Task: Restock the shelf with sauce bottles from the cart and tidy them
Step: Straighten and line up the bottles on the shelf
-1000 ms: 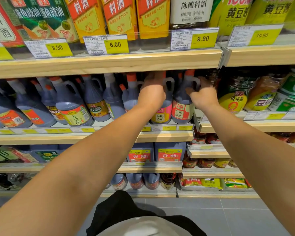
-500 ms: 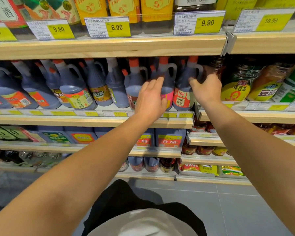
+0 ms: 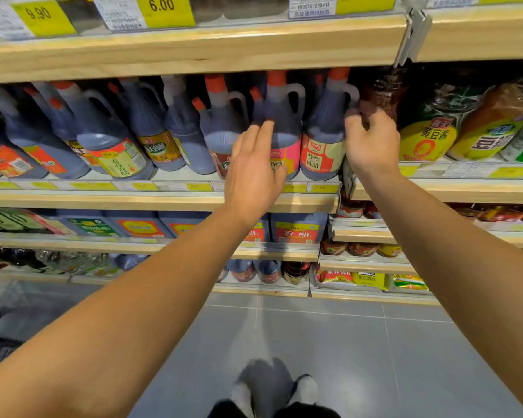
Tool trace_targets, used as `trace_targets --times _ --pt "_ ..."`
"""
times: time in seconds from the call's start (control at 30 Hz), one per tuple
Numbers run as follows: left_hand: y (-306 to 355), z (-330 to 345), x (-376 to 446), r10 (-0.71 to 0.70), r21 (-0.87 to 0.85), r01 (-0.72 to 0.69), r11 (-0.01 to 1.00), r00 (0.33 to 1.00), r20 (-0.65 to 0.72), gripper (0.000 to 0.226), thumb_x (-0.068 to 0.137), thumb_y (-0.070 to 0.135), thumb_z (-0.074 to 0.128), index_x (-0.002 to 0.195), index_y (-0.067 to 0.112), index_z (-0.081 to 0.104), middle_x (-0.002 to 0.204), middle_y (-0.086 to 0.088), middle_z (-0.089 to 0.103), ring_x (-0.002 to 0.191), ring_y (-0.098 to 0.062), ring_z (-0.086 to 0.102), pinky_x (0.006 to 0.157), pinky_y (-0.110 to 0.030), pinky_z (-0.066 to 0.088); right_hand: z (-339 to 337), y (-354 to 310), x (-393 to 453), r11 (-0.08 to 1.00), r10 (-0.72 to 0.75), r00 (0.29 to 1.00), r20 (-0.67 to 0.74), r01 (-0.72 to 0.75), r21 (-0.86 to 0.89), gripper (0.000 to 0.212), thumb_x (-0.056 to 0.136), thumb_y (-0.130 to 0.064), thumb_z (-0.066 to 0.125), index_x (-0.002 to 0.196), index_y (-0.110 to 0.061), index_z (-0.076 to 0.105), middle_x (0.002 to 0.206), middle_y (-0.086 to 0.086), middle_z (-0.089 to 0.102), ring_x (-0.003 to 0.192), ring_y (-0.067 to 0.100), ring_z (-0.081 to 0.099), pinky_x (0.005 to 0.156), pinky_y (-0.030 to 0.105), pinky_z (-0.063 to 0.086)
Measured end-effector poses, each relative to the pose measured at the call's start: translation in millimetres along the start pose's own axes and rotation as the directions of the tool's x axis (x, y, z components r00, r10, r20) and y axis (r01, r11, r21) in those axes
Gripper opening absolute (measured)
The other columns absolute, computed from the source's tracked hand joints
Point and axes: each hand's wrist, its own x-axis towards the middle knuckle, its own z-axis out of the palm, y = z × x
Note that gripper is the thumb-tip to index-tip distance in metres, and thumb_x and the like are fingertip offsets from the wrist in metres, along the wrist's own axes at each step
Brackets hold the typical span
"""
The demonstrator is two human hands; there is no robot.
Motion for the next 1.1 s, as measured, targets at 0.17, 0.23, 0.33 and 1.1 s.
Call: trace_targets --times 0.17,0.23,0.33,1.1 --pt "-10.5 8.2 -1.9 0.059 0.032 -0.059 0.998 0.998 -0.006 0.075 0.087 0.028 0.065 0.149 0.012 0.026 0.151 -0.012 0.032 0.14 -0.03 0.027 0.115 -0.037 0.023 12.6 6.5 6.0 0.999 -0.043 0.998 -0.036 0.044 0.026 0.027 0.092 -0.034 0.056 0.112 -0.017 0.064 0.099 -0.004 0.064 0.093 0.015 0.056 0.075 0.019 0.035" --pt "-12.8 5.7 -3.2 0.095 0.063 -0.094 0.994 0.995 -0.01 0.078 0.085 0.029 0.067 0.149 0.013 0.025 0.151 -0.012 0.031 0.14 -0.03 0.026 0.115 -0.039 0.025 14.0 8.9 10.7 0.998 -0.065 0.995 -0.078 0.064 -0.013 0.025 0.093 -0.031 0.055 0.108 -0.014 0.065 0.102 0.007 0.068 0.098 0.028 0.059 0.074 0.025 0.037" --pt "-11.6 -0.2 -5.3 0.129 0.126 -0.125 0.984 0.991 -0.029 0.08 0.083 0.029 0.068 0.148 0.014 0.026 0.15 -0.011 0.032 0.14 -0.03 0.025 0.113 -0.042 0.026 10.3 12.2 19.3 0.994 -0.067 0.995 -0.078 0.061 -0.087 0.021 0.092 -0.025 0.053 0.103 -0.01 0.063 0.103 0.016 0.066 0.101 0.036 0.055 0.076 0.033 0.038" --pt "-7.1 11.3 32.2 0.03 0.386 0.033 0.922 0.987 -0.156 0.123 0.062 0.058 0.077 0.152 0.026 0.0 0.158 -0.011 0.019 0.146 -0.031 0.011 0.114 -0.061 0.006 11.2 15.8 -3.2 0.981 -0.14 0.984 0.113 0.153 -0.121 0.077 0.06 -0.041 0.082 0.12 -0.015 0.042 0.108 0.0 0.063 0.092 0.019 0.061 0.075 0.031 0.051"
